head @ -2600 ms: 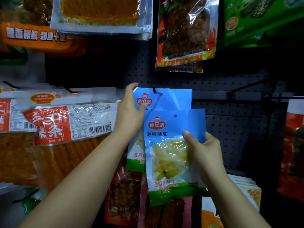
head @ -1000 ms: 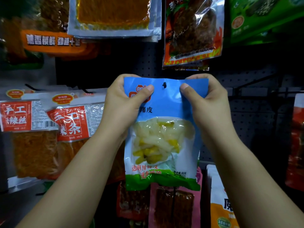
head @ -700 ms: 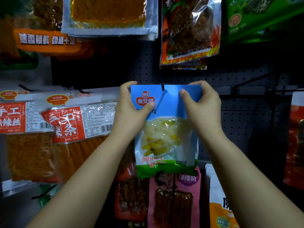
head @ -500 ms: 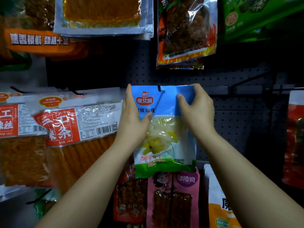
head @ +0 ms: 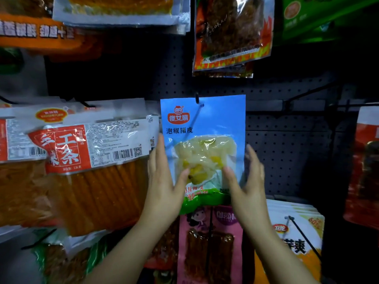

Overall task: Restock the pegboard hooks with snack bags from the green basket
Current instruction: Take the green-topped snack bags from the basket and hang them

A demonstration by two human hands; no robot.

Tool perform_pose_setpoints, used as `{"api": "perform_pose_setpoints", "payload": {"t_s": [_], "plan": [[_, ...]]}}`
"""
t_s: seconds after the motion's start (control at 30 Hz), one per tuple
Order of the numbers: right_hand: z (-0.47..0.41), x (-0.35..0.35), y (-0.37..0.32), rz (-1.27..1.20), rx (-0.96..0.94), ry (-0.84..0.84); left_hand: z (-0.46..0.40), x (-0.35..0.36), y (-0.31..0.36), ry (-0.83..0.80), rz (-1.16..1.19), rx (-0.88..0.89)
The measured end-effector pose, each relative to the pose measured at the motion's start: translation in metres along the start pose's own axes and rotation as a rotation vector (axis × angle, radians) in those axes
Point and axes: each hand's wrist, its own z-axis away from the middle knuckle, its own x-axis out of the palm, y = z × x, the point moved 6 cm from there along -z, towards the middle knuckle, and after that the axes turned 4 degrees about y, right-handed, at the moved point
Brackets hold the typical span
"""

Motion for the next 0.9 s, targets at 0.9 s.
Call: {"api": "perform_pose_setpoints", "payload": {"t_s": [0.9], "plan": [[0.379, -0.229, 0.089, 0.206, 0.922, -0.031, 0.363, 0.059, 0.029, -0.826, 0.335, -0.574]]}}
